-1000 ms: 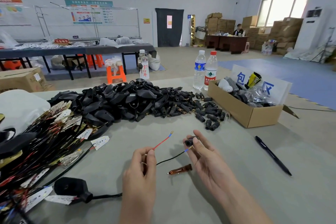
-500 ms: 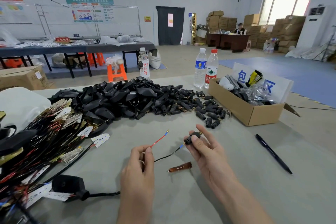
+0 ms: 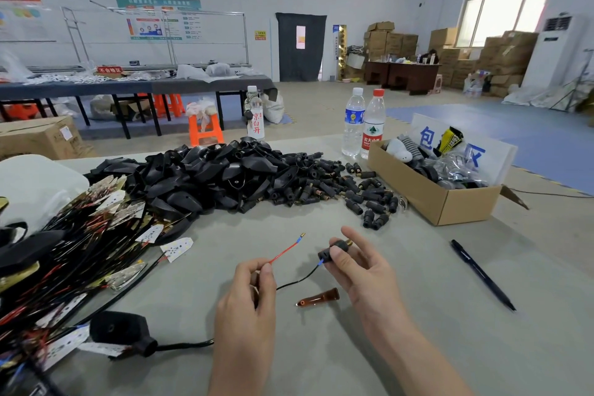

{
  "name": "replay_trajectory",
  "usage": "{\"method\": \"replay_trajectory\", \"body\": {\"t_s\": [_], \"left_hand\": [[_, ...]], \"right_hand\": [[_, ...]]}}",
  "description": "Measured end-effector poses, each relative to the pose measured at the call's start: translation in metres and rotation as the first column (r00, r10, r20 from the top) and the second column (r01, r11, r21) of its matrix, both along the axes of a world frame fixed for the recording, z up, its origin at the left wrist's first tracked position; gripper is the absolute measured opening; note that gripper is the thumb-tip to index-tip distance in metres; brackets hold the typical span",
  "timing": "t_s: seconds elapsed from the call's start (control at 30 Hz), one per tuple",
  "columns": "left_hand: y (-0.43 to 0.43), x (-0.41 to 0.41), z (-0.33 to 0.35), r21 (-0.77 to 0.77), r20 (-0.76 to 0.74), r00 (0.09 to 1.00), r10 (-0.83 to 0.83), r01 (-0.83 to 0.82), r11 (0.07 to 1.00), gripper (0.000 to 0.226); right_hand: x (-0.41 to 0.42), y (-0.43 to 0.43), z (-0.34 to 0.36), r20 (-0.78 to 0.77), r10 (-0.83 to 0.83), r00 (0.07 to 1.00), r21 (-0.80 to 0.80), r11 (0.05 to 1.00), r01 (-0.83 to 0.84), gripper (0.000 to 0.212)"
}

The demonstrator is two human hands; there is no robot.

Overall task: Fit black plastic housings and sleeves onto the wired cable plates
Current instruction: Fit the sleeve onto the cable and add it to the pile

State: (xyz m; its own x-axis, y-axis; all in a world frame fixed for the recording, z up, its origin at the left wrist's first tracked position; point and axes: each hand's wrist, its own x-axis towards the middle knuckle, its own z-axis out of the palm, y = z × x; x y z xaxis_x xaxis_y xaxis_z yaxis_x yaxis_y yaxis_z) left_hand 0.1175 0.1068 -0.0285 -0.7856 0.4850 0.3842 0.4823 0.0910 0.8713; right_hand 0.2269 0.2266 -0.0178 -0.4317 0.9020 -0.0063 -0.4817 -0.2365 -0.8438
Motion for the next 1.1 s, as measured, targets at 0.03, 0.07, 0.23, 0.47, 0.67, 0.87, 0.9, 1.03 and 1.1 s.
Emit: {"method": "replay_trajectory", "body": {"t_s": [0.03,0.07,0.23,0.47,0.67,0.87,0.9,1.03,1.1], "left_hand": [[0.000,-0.001,0.000,-0.005,0.009,1.000,0.022,-0.022,1.000,0.011],[0.001,-0.002,-0.001,-0.007,0.013,0.999,0.049,-0.049,0.999,0.012],[0.002,-0.004,0.000,-0.023,0.017,0.992,0.128,-0.128,0.992,0.016],[0.002,-0.002,-0.002,-0.004,-0.021,0.996,0.090,-0.090,0.996,0.018],[0.006,-0.005,-0.006,0.019,-0.017,0.998,0.057,-0.057,0.998,0.017],[0.000,-0.003,0.002,0.127,-0.001,0.990,-0.143,0.142,0.982,0.019],[-0.001,-0.002,0.005,0.140,-0.009,0.985,-0.170,0.169,0.976,0.018],[-0.004,0.000,0.015,0.176,0.022,0.966,-0.258,0.250,0.952,0.014],[-0.005,-0.001,0.016,0.181,0.046,0.952,-0.302,0.289,0.940,0.034]], "right_hand": [[0.000,-0.001,0.001,-0.004,0.033,0.999,-0.011,0.999,-0.033,0.042],[-0.001,-0.002,0.001,-0.011,0.062,0.998,-0.018,0.998,-0.062,0.045],[-0.005,-0.013,0.000,-0.035,0.183,0.982,-0.014,0.983,-0.184,0.068],[-0.015,-0.035,-0.002,-0.114,0.302,0.947,-0.076,0.947,-0.311,0.057],[-0.012,-0.036,-0.001,-0.182,0.360,0.915,-0.191,0.900,-0.392,0.029],[-0.009,-0.030,0.001,-0.127,0.281,0.951,-0.202,0.932,-0.302,0.027],[-0.008,-0.028,0.001,-0.128,0.271,0.954,-0.215,0.932,-0.293,0.025],[-0.008,-0.023,0.000,-0.120,0.271,0.955,-0.256,0.921,-0.293,0.022],[-0.010,-0.022,0.000,-0.142,0.261,0.955,-0.286,0.913,-0.292,0.020]]}}
